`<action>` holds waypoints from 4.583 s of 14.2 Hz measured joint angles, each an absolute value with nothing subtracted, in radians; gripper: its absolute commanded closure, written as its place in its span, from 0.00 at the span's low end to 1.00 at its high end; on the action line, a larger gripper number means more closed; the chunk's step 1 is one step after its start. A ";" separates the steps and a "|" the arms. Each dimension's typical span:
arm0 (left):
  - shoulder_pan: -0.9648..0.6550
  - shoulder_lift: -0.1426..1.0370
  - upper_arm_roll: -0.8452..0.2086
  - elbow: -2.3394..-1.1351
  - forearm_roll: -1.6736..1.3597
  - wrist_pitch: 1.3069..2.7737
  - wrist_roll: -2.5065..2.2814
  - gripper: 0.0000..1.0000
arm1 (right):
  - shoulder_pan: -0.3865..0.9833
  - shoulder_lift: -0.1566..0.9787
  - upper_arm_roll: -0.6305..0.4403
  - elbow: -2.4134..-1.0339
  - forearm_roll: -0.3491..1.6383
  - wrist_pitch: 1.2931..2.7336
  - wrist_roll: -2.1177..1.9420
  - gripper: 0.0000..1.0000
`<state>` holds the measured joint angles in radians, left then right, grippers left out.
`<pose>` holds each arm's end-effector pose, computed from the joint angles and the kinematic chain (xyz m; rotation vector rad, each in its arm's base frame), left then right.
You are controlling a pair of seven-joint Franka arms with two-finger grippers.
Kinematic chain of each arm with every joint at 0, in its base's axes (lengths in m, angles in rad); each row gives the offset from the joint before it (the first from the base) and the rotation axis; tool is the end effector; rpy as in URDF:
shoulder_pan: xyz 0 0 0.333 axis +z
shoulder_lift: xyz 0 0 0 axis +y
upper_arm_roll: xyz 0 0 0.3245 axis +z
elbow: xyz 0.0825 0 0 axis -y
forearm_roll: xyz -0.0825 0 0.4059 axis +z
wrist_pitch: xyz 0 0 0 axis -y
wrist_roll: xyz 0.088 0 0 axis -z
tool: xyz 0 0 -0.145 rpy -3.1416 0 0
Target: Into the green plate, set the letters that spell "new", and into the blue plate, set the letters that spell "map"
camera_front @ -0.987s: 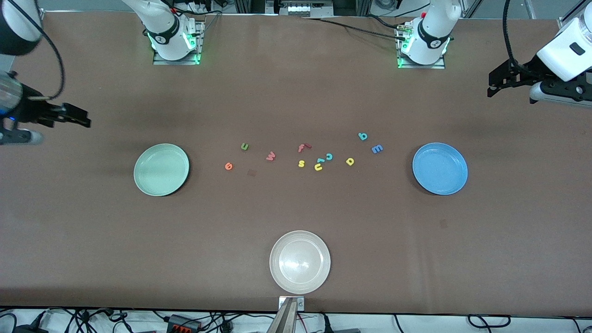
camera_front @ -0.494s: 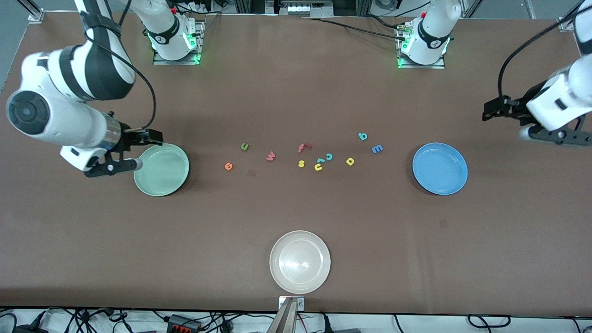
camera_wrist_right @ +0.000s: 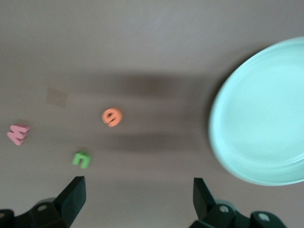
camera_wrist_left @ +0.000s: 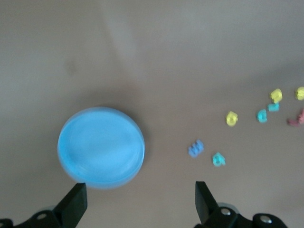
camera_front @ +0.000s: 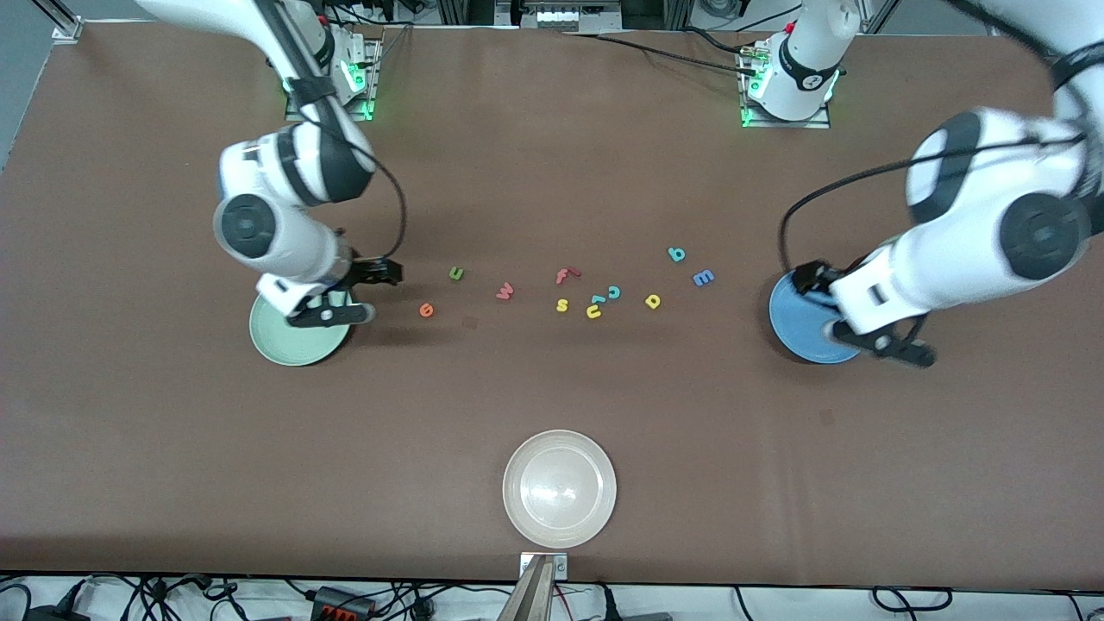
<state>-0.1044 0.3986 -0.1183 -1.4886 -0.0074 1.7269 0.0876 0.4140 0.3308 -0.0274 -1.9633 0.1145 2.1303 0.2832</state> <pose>0.6620 -0.1415 0.3966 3.0533 -0.4661 -0.2490 0.5578 0.2366 0.2493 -3.1037 -0.0549 0.2823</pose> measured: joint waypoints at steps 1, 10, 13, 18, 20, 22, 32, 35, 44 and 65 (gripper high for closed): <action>-0.125 0.441 -0.119 -1.484 0.006 1.775 0.088 0.00 | 0.449 0.345 -0.027 -1.966 0.115 2.142 0.351 0.04; -0.279 0.579 -0.136 -1.673 0.021 2.089 0.101 0.00 | 0.605 0.495 -0.027 -1.975 0.115 2.346 0.721 0.23; -0.294 0.565 -0.179 -1.776 0.028 2.211 0.117 0.00 | 0.618 0.515 -0.028 -2.015 0.115 2.425 0.767 0.27; -0.362 0.555 -0.197 -1.909 0.039 2.391 0.169 0.00 | 0.624 0.515 -0.028 -2.035 0.115 2.467 0.818 0.36; -0.376 0.555 -0.197 -1.968 0.070 2.466 0.177 0.03 | 0.629 0.517 -0.028 -2.036 0.115 2.479 0.828 0.37; -0.376 0.555 -0.197 -1.989 0.127 2.487 0.178 0.14 | 0.633 0.519 -0.028 -2.039 0.115 2.486 0.840 0.37; -0.376 0.560 -0.196 -1.992 0.199 2.489 0.185 0.58 | 0.645 0.520 -0.029 -2.050 0.115 2.488 0.868 0.60; -0.376 0.561 -0.196 -1.991 0.199 2.491 0.185 0.88 | 0.645 0.519 -0.031 -2.050 0.115 2.488 0.869 0.85; -0.315 0.477 -0.184 -1.914 0.199 2.274 0.191 0.93 | 0.553 0.459 -0.065 -2.040 0.115 2.430 0.777 0.94; 0.061 0.422 -0.229 -1.977 0.200 2.095 0.195 0.00 | 0.216 0.462 -0.100 -1.922 0.113 2.271 0.183 0.00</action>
